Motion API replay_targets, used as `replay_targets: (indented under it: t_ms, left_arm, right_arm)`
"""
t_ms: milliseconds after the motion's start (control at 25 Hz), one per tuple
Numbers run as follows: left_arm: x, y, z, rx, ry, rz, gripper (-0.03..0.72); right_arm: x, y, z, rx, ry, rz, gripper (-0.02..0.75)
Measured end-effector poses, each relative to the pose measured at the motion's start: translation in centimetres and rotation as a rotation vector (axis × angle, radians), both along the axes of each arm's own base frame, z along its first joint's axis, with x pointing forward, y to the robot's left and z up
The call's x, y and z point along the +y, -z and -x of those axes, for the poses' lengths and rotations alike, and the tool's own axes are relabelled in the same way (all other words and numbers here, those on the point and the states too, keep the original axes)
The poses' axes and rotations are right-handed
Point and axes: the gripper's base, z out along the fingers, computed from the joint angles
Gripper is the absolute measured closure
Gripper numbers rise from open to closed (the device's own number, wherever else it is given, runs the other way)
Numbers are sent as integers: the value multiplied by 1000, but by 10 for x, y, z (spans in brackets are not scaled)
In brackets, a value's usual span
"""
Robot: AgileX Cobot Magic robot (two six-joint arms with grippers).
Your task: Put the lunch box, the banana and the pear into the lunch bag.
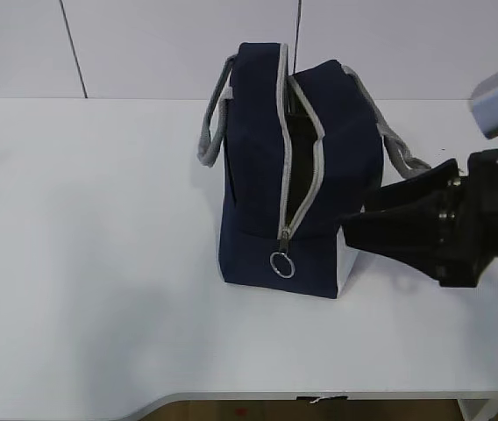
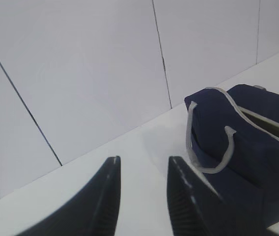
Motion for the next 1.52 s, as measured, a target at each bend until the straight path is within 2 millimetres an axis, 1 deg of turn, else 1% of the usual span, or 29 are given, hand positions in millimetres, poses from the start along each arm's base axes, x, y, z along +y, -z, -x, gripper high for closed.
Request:
replay_targets:
  t_ms: [200, 440, 800, 1280, 1520]
  left_arm:
    - [0, 0, 0, -3, -4, -10, 445]
    - [1, 0, 0, -4, -5, -15, 446]
    - [1, 0, 0, -6, -7, -17, 447]
    - [1, 0, 0, -8, -8, -17, 448]
    - [1, 0, 0, -8, -8, -17, 448]
  right_arm:
    - [3, 19, -8, 52, -54, 5, 344]
    - [7, 36, -16, 90, -94, -22, 350]
    - [12, 67, -27, 137, -157, -52, 351]
    - [13, 88, -41, 27, -162, -42, 351]
    - [13, 102, -46, 44, -146, -43, 351]
